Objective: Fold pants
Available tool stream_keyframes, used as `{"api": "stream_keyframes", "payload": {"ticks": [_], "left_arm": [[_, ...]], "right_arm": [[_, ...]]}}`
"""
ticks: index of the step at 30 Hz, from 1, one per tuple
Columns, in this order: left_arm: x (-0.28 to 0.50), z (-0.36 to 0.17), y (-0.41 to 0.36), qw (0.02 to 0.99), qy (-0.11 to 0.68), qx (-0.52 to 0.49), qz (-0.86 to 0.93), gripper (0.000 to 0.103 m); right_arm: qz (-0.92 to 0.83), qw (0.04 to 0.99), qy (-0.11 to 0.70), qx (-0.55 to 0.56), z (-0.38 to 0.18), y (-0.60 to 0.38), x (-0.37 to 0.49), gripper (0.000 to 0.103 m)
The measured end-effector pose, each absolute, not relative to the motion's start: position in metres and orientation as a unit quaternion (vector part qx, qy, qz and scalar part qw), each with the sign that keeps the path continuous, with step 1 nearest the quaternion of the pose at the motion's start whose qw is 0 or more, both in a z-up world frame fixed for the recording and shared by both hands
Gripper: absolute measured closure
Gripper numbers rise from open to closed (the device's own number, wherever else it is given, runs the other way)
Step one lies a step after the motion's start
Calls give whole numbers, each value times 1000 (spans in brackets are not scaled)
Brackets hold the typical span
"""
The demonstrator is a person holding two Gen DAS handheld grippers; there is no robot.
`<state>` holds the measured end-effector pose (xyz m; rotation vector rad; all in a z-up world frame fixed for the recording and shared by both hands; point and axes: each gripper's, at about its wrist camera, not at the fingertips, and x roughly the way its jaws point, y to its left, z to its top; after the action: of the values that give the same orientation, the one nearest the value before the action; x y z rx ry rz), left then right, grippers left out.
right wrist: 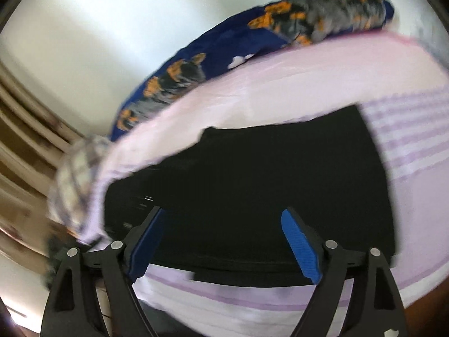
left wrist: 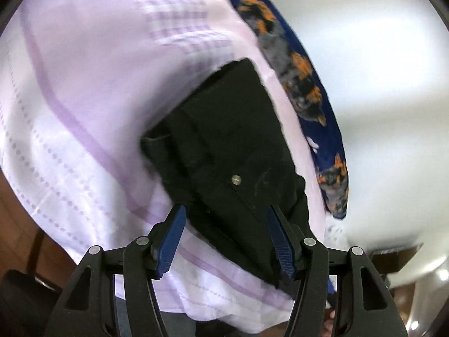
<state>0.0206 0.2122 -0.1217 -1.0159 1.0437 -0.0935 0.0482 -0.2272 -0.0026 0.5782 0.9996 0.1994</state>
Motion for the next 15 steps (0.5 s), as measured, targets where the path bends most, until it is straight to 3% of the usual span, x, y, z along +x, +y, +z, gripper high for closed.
{"api": "stream_keyframes", "payload": {"ticks": [15], "left_arm": [[33, -143, 234, 750, 459, -476, -21, 39]], "right_arm": [[101, 809, 499, 293, -23, -211, 55, 20]]}}
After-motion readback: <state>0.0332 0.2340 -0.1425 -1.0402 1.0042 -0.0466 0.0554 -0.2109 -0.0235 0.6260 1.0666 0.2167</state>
